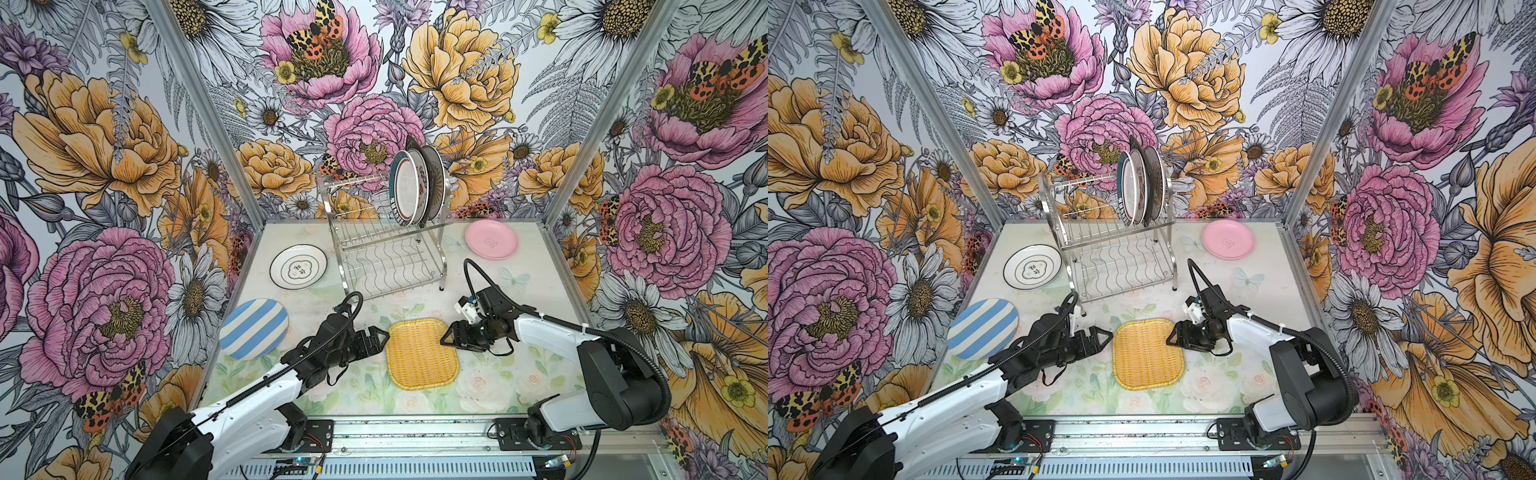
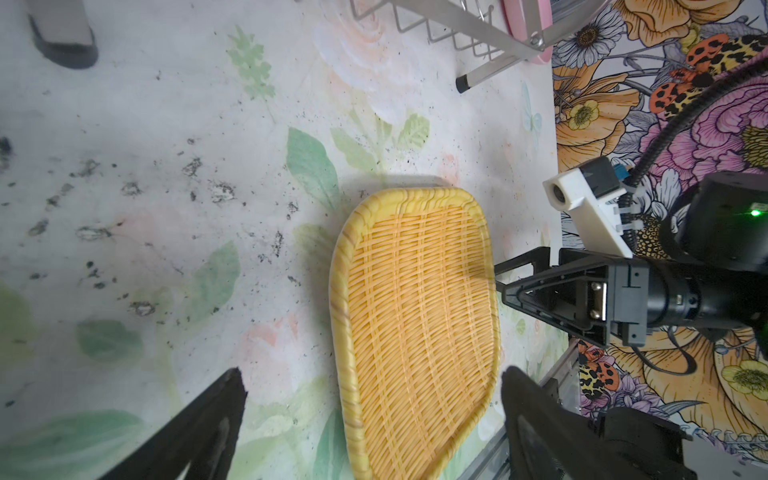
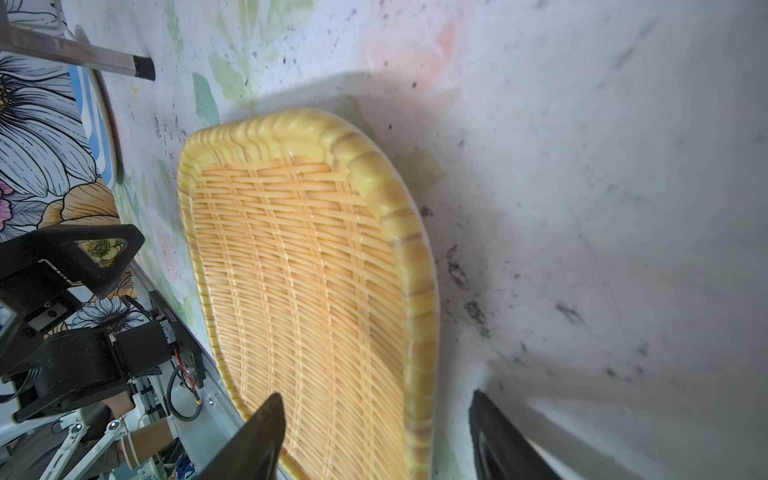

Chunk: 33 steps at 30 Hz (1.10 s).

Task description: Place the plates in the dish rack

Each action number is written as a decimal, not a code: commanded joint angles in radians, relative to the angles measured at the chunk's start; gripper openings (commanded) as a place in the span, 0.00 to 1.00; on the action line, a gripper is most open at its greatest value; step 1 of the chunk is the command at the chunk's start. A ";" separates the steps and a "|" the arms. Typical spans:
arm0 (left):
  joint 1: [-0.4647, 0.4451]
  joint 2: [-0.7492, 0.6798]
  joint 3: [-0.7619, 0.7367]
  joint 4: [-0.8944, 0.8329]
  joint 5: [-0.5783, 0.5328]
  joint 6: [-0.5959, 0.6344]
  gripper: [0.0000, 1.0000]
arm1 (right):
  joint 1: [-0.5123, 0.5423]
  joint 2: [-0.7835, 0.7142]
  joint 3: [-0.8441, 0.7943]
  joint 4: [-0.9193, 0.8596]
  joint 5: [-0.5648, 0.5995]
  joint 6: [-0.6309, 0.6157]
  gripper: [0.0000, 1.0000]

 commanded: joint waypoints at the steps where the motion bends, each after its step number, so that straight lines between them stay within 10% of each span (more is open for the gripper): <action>1: -0.009 -0.001 -0.018 0.028 0.029 -0.009 0.96 | -0.005 0.025 -0.015 0.022 -0.028 -0.047 0.68; 14: -0.008 -0.013 -0.039 0.037 0.032 -0.020 0.94 | 0.025 0.162 -0.046 0.199 -0.079 -0.006 0.48; 26: -0.008 -0.064 -0.047 -0.002 0.014 -0.027 0.94 | 0.033 0.180 -0.069 0.262 -0.090 0.016 0.00; 33: -0.009 -0.084 -0.053 -0.012 0.002 -0.032 0.94 | 0.034 0.163 -0.072 0.285 -0.121 0.033 0.00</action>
